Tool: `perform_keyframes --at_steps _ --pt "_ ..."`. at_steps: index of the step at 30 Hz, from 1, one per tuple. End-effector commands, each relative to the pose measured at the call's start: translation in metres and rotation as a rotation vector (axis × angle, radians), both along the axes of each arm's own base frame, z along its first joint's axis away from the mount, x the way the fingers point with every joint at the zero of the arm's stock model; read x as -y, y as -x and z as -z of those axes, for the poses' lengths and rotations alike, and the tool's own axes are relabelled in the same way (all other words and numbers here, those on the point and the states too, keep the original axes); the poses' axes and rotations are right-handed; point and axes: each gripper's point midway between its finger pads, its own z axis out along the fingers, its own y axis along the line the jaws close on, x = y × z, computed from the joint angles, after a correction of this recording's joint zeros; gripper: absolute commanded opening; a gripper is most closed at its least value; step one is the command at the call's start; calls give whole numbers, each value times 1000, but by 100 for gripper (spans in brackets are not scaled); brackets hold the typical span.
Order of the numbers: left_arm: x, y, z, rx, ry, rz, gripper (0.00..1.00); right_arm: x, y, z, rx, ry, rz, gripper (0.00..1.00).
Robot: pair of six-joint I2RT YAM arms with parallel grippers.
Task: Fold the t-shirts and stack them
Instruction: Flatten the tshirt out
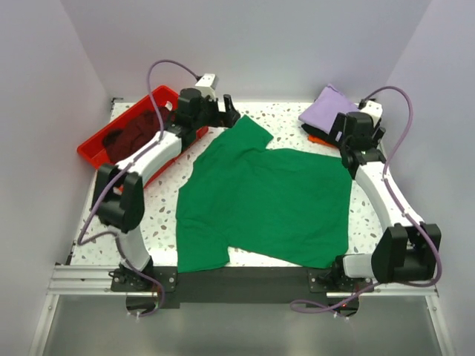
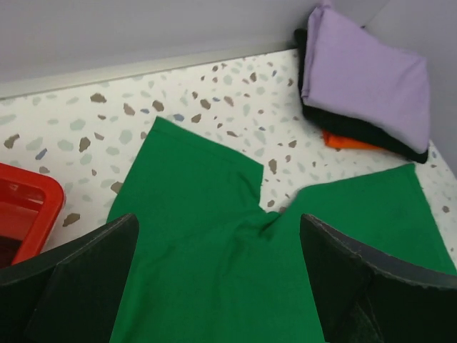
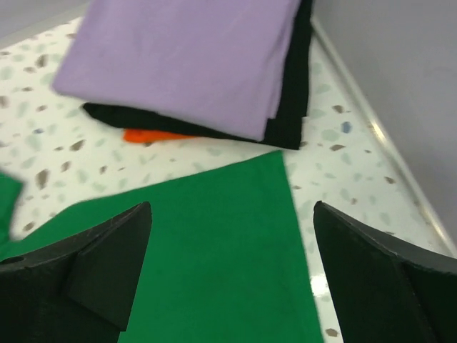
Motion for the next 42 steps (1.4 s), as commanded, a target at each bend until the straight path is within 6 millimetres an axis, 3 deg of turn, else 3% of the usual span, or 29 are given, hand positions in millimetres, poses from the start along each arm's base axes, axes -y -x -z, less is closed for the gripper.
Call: perform_keyframes --at_steps 1,6,7,9,11,17,24,30,35,41,42 --pt "-21 14 -27 132 -7 -59 100 -45 2 -11 102 -172 -191 99" --pt "-39 39 38 -30 -71 -98 100 -92 17 25 52 -359 -363 99" --pt "-41 48 57 -71 -85 -97 100 -94 23 40 23 -373 -362 99" --pt "-43 54 76 -105 -94 -102 100 -108 26 48 20 -423 -411 99" --pt "-46 60 98 -151 -108 -100 100 -111 32 66 -15 -440 -411 99" --pt "-45 65 140 -239 -126 -94 100 -110 34 106 -103 -449 -383 99" --pt "-50 53 165 -289 -128 -126 100 -103 25 144 -203 -482 -279 99" --pt "-67 35 175 -301 -76 -181 100 -99 16 161 -236 -531 -211 99" --pt "-64 23 186 -320 -74 -161 100 -93 11 177 -258 -552 -154 99" --pt "-57 0 182 -299 -71 -153 100 -82 3 182 -252 -543 -97 99" --pt "-54 -9 174 -280 -65 -151 100 -82 2 183 -255 -542 -97 99"
